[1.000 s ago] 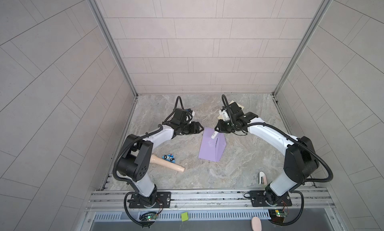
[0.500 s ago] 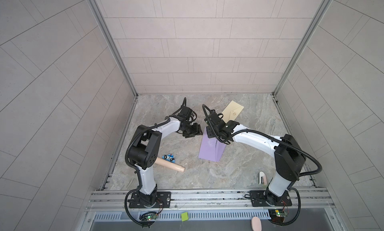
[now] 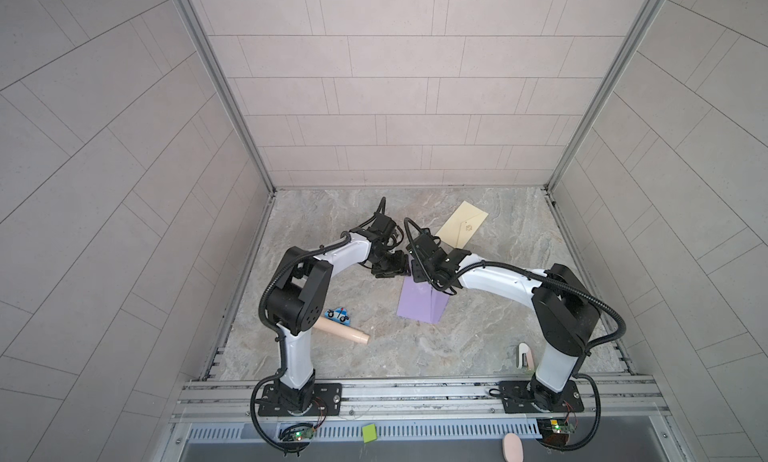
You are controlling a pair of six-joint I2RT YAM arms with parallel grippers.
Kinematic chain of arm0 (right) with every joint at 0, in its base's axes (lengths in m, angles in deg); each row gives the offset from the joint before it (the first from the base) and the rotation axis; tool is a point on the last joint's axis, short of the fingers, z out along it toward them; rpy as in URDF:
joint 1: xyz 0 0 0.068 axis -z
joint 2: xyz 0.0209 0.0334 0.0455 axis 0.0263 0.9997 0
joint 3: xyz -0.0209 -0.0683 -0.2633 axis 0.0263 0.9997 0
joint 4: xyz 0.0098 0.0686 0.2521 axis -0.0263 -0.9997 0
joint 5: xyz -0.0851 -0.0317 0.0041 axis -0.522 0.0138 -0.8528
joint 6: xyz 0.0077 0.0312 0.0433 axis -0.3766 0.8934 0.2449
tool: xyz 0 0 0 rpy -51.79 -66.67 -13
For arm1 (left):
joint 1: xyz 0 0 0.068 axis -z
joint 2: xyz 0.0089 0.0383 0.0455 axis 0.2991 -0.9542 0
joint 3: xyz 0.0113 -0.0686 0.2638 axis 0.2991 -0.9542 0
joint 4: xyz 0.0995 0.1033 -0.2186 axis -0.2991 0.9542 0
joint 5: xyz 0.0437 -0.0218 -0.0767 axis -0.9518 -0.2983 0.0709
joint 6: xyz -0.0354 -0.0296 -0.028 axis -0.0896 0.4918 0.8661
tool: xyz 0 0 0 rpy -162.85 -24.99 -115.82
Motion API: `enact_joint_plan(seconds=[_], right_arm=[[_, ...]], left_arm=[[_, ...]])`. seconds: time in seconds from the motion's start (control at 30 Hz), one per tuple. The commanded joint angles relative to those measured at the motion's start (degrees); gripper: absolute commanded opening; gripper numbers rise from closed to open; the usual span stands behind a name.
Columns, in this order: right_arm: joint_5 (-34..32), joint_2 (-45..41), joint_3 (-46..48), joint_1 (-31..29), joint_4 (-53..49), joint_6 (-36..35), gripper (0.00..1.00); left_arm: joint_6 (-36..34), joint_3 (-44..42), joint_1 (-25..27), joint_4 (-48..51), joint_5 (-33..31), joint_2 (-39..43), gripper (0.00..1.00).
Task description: Place the letter into the envelope and seal it
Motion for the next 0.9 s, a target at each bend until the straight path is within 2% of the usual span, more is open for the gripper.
enact_joint_plan(seconds=[0.0,0.3,0.6,0.73,0.87], right_arm=[[0.23,-0.87,1.92,-0.33,-0.11,1.80,0.00],[2.26,-1.55,5.86,0.22,0.93,3.39,0.00],[5.09,-3.79,10.02,3.35,2.71,5.15,0.00],[5.61,-3.82,10.85,4.06,2.63,5.20,0.00],[6.43,-3.56,11.12,4.10,2.95,5.07,0.00]], left_arm=[[-0.81,1.58,0.07,1.35,-1.00,-1.83,0.65],[-2.22,5.08,1.69,2.63,1.20,-7.64,0.65],[-3.67,7.84,2.13,2.99,9.28,-13.25,0.64],[-4.42,7.67,2.43,0.82,13.25,-12.88,0.54],[-4.43,7.06,2.64,-0.56,13.93,-12.01,0.39]])
